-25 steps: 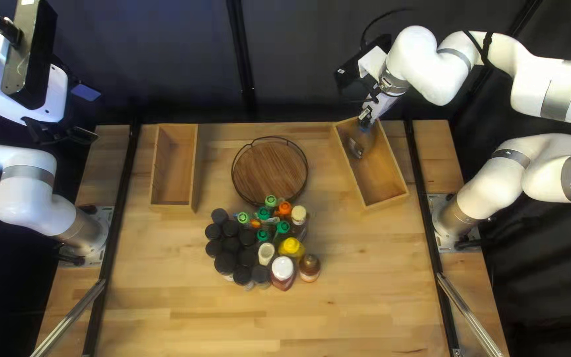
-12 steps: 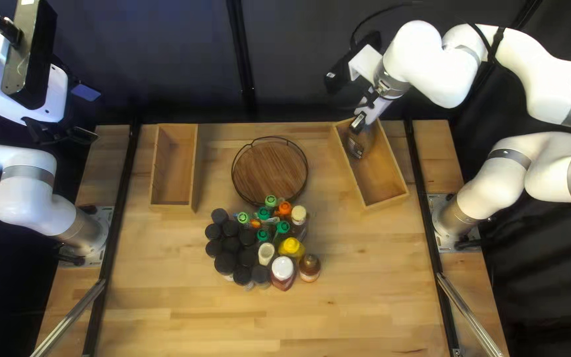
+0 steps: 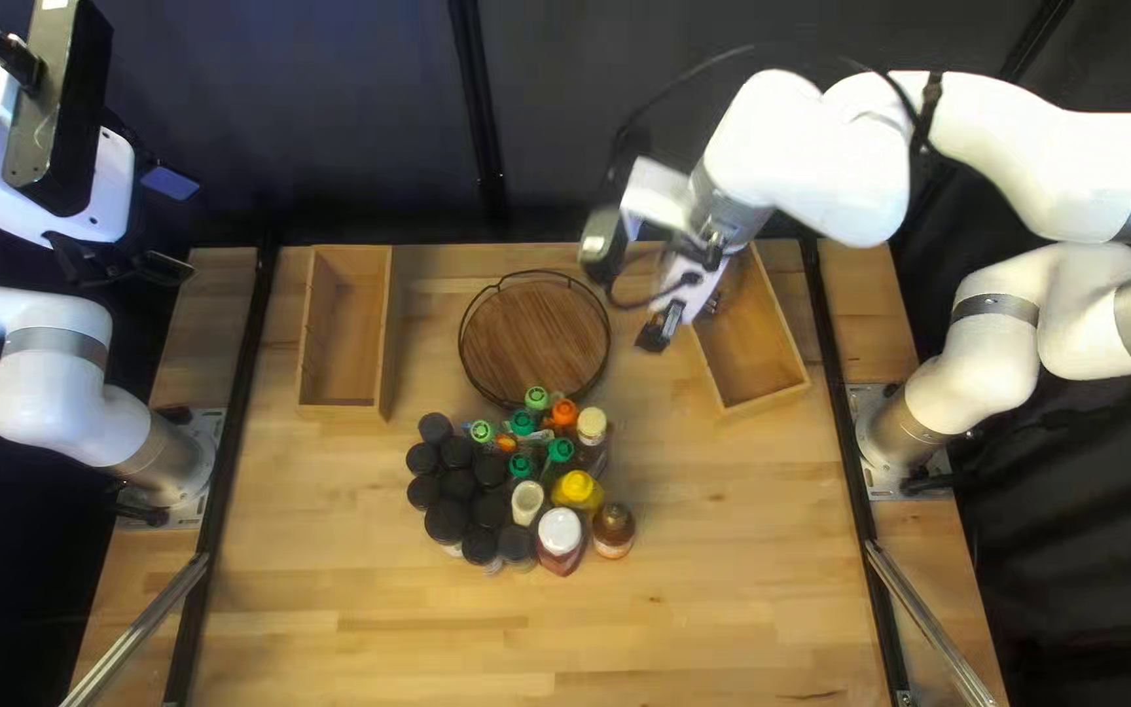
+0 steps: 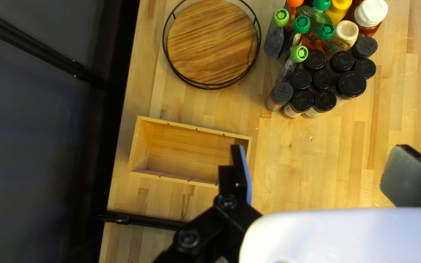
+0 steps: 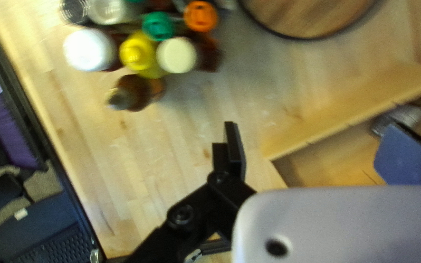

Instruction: Separate condiments, baby food and spices and place it in 3 different racks/containers

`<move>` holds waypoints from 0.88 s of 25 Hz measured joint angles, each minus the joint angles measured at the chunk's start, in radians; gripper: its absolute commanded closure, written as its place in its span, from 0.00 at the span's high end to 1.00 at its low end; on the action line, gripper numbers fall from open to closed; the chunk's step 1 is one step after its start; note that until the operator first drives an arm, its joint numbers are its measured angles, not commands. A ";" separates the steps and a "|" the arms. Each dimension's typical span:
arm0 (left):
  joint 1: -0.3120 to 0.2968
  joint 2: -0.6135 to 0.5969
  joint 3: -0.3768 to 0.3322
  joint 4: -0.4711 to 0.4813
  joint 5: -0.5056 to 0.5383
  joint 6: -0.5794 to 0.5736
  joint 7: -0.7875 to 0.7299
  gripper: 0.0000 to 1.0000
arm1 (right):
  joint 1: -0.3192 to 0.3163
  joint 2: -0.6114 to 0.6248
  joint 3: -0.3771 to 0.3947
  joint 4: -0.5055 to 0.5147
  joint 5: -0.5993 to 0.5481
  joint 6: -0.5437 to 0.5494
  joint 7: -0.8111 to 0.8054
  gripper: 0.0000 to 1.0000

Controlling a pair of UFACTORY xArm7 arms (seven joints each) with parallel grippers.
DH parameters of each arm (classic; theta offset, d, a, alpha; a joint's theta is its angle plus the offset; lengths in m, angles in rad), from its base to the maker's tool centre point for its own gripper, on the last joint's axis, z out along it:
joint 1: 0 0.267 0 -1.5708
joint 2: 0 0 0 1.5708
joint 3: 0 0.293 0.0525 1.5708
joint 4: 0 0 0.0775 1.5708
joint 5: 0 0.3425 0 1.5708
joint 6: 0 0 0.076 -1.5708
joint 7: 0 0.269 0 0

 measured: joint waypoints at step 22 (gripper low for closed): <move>0.000 0.000 0.000 0.000 0.000 0.000 0.000 1.00 | 0.043 -0.223 0.191 -0.092 -0.149 -0.326 0.033 1.00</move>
